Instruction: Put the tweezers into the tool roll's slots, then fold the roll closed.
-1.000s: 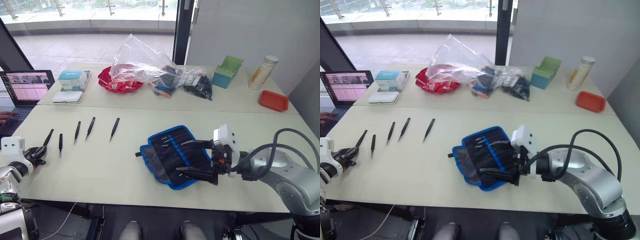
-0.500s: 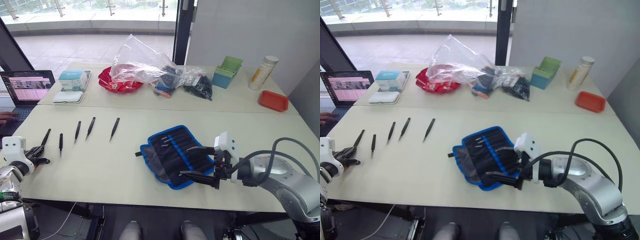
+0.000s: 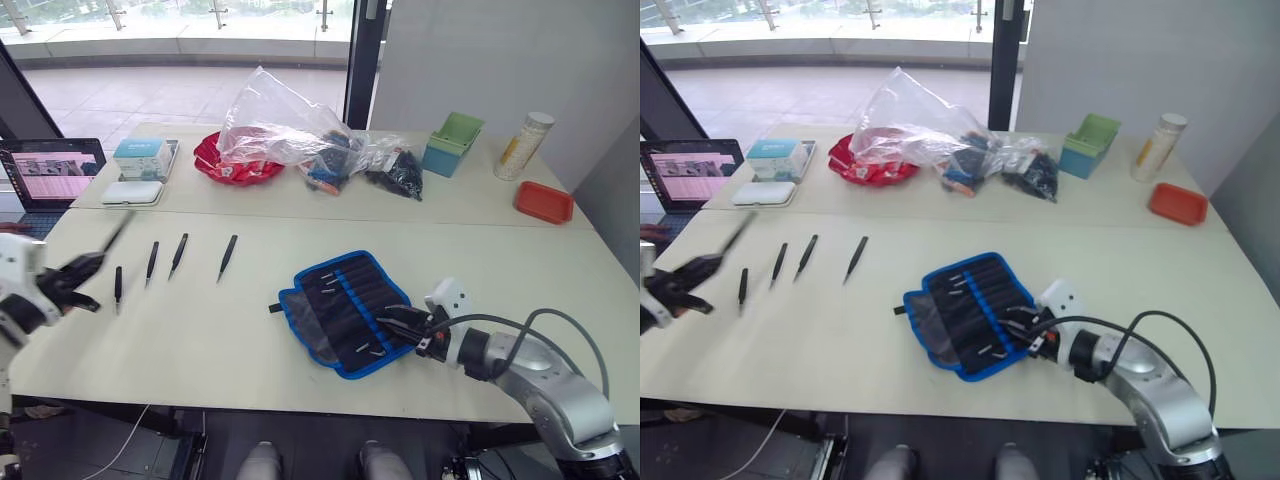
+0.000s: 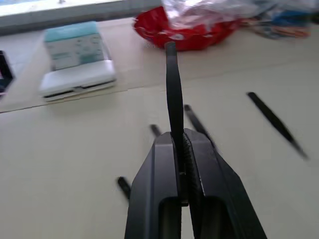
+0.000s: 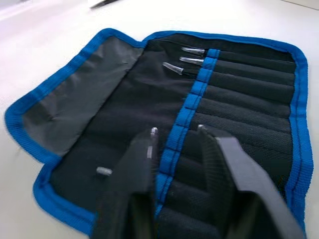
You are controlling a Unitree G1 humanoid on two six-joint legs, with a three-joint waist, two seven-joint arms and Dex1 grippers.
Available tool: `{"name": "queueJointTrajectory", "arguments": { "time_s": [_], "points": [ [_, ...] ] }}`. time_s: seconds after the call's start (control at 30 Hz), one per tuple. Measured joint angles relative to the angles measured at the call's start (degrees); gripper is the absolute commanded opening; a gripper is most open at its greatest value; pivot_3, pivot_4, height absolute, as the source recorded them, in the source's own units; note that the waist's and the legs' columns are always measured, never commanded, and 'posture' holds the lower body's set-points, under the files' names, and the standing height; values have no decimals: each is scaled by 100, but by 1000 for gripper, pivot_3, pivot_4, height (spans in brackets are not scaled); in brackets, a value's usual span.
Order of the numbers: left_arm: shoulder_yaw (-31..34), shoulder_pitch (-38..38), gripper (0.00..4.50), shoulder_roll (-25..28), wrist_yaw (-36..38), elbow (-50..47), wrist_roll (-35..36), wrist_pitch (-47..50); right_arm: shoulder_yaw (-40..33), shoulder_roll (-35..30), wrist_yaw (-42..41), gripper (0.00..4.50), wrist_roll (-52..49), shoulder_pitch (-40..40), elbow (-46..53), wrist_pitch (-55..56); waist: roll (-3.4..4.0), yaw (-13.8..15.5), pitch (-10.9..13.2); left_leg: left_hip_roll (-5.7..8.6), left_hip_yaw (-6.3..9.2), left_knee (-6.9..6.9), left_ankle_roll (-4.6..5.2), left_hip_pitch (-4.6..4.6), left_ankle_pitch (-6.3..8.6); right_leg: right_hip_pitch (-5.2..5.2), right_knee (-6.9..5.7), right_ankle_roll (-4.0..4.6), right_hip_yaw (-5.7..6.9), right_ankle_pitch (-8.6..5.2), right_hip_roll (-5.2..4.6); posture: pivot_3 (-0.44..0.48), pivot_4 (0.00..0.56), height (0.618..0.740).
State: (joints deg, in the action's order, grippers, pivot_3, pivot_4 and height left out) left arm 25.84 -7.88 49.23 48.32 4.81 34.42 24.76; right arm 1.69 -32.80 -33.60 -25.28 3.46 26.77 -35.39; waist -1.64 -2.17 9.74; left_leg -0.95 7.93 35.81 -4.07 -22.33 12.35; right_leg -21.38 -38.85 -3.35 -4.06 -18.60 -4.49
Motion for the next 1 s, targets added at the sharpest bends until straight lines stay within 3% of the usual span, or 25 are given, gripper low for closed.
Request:
{"name": "queueJointTrajectory", "arguments": {
  "time_s": [0.03, 0.13, 0.3, 0.53, 0.73, 1.0],
  "points": [
    [-271, -10, 0, -43, -15, -498, 152, 337, 14, 108, 144, 43, 135, -51, -65, 37, 0, 17, 0, 1, 2, 2, 0, 0, 0, 4, 3, 0, 0, 0, 0, 0, 150, 740],
    [-1081, -134, 0, -208, -54, -1652, 408, 1017, 52, 359, 453, 43, 387, -299, -166, 99, 1, -5, 1, 2, 1, 0, 0, 0, 0, 4, 7, 0, -7, 0, 2, 0, 150, 740],
    [-1908, -819, 0, -207, -139, -2279, 561, 1974, 13, 760, 748, 43, 528, -844, 7, 446, 7, -80, 4, -4, 0, -5, 2, 6, 1, -1, 0, 1, -6, -1, 9, 0, 150, 740],
    [-3060, -1993, 0, -23, 58, -2101, 354, 2960, 204, 1094, 1162, 43, 833, -1124, 240, 479, 9, -68, 4, -4, -2, -3, 2, 8, 1, 1, 5, 1, -7, -2, 10, 0, 150, 740],
    [-3735, -2481, 0, 43, 310, -1808, -91, 3151, 183, 1161, 1456, 43, 835, -1163, 425, 72, 8, -39, 4, -2, -2, -1, 1, 9, 1, 8, 11, 1, -7, -2, 9, 0, 150, 740],
    [-4454, -3199, 0, -286, 460, -1394, -632, 3264, 215, 1161, 1713, 43, 846, -1293, 684, -232, 6, -20, 3, -1, -1, 0, 2, 6, 1, 18, 31, -1, -6, -3, 9, 0, 150, 740]
  ]
}}
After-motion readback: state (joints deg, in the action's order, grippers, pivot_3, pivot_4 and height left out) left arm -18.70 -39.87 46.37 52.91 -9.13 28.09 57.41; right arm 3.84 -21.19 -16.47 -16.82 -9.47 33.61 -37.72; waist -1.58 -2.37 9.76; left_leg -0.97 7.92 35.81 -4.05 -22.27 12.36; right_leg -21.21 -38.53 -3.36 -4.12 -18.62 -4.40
